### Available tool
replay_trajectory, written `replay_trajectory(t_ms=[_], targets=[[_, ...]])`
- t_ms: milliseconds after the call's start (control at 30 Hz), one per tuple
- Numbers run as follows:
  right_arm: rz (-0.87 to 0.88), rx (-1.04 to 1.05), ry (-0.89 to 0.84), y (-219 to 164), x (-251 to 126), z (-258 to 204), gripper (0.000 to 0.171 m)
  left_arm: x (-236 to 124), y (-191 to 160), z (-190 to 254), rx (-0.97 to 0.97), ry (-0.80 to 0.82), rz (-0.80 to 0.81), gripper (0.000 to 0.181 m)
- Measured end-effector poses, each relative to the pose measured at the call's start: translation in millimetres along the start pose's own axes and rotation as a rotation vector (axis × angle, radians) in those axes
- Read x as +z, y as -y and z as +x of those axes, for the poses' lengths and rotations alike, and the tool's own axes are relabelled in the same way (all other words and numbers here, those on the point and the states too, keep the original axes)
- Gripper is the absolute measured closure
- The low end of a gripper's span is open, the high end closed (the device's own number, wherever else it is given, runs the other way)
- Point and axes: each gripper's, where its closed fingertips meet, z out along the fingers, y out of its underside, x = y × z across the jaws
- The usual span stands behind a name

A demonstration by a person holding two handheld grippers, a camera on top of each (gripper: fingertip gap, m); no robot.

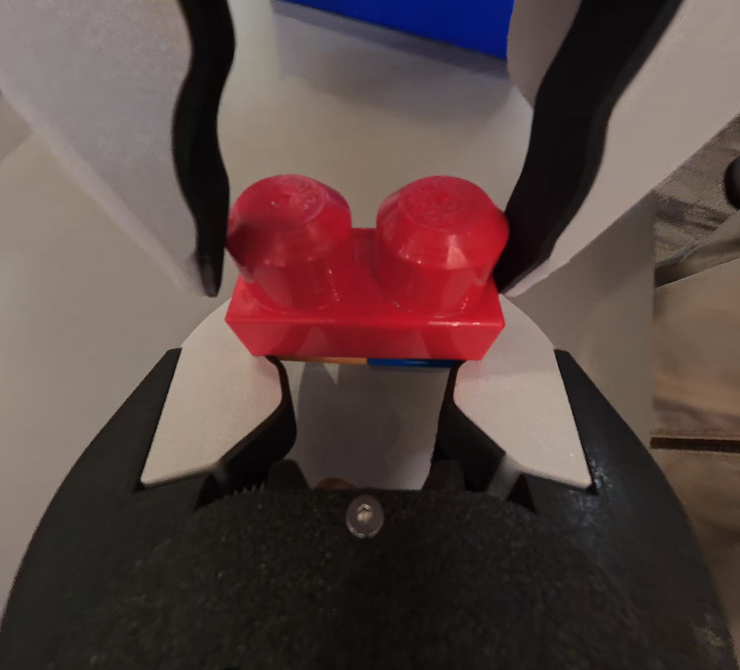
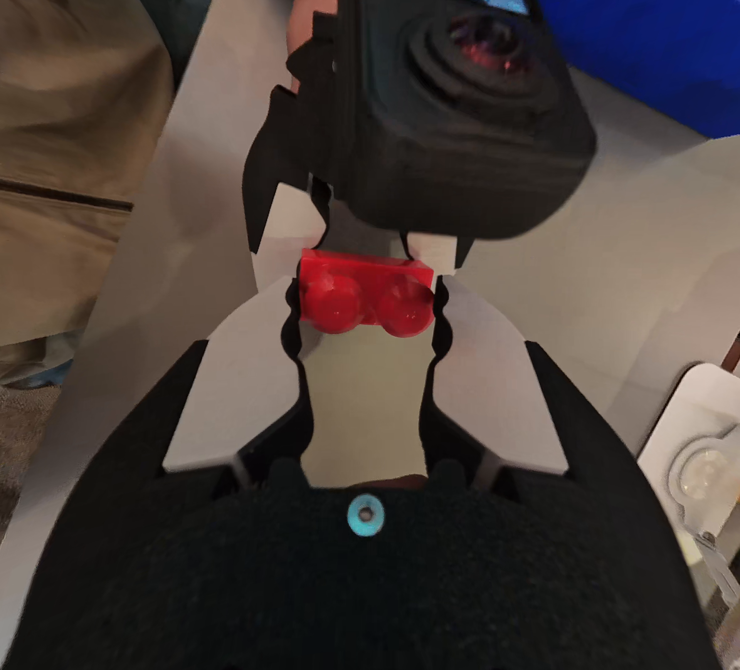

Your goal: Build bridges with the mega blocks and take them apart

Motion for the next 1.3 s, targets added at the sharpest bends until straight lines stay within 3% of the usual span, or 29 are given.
replay_trajectory(t_ms=[433,533,633,767,900,1300], targets=[[0.095,0.054,-0.017,12.2,-23.5,7.1,0.089,-11.3,18.5,-0.9,-0.023,-0.015,0.122,0.093],[0.245,0.151,-0.072,19.3,-44.9,18.7,0.092,-13.9,18.2,-4.7,-0.013,0.014,0.134,0.093],[0.541,0.462,-0.121,12.0,-62.6,40.5,0.095,-18.6,17.6,-5.6,0.022,0.044,0.127,0.093],[0.741,0.907,0.012,-20.0,-35.2,35.8,0.089,-24.7,19.1,-6.4,0.075,0.069,0.118,0.093],[0.960,1.243,0.302,-17.0,-21.0,18.8,0.090,-28.4,20.3,-11.2,0.142,0.111,0.085,0.093],[1.073,1.353,0.548,-1.3,-3.4,1.2,0.080,-19.0,24.6,1.7,0.210,0.087,0.022,0.093]])
